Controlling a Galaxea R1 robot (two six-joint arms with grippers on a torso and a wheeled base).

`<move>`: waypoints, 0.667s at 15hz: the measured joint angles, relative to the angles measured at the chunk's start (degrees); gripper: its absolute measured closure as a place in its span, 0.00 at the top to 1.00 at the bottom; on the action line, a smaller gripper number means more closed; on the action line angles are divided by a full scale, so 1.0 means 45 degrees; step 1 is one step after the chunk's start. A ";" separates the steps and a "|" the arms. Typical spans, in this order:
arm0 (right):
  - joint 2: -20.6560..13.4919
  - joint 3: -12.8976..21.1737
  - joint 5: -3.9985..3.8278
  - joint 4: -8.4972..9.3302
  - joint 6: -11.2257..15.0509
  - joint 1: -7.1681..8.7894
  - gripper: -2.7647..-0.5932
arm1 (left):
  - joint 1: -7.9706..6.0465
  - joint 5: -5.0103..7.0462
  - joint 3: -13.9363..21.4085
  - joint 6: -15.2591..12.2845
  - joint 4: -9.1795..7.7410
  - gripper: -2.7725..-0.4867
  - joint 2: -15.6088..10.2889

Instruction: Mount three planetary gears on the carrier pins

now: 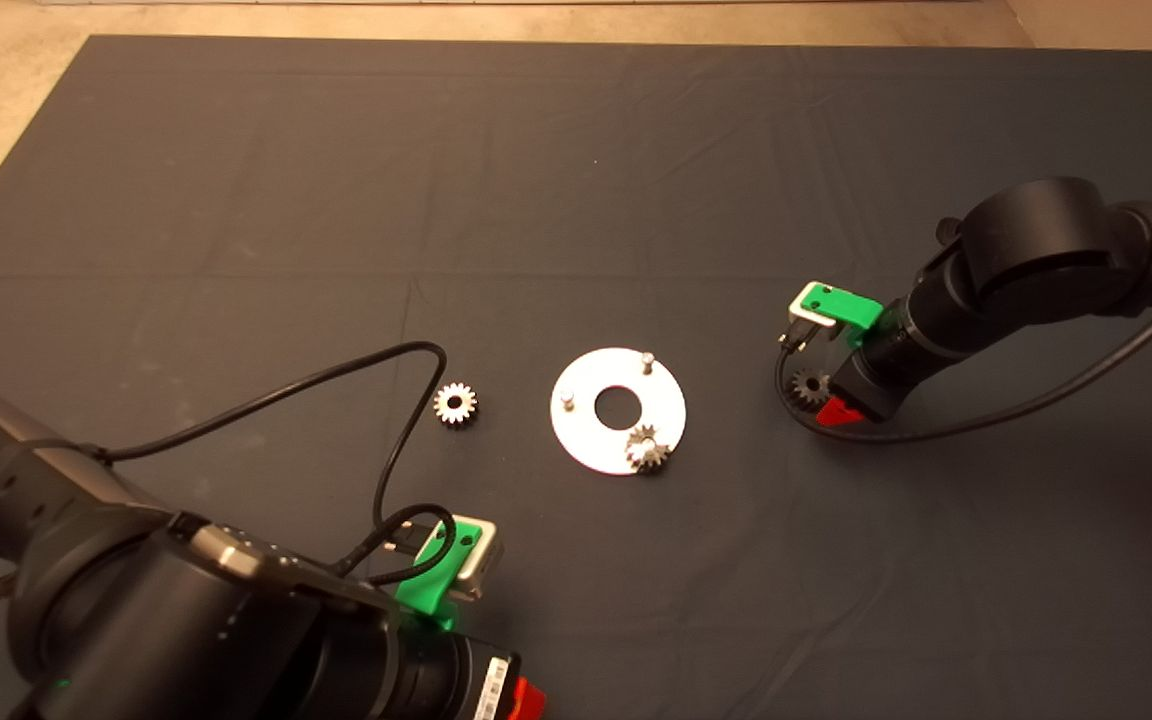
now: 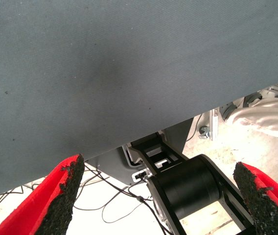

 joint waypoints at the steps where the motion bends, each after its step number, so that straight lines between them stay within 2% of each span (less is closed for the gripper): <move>1: 0.0074 -0.0150 -0.0008 0.0000 0.0093 0.0000 0.67 | 0.0000 0.0006 0.0000 0.0000 0.0000 0.74 0.0000; 3: 0.0348 -0.0326 -0.0021 0.0000 0.0230 0.0000 0.67 | 0.0000 0.0005 0.0000 0.0000 0.0000 0.74 0.0000; 6: 0.0821 -0.0412 0.0060 0.0005 0.0591 0.0012 0.67 | 0.0000 0.0008 0.0000 0.0000 0.0000 0.74 -0.0005; 10: 0.0937 -0.0726 -0.0005 0.0005 0.0759 0.0027 0.67 | 0.0000 0.0000 0.0000 0.0000 0.0000 0.74 0.0000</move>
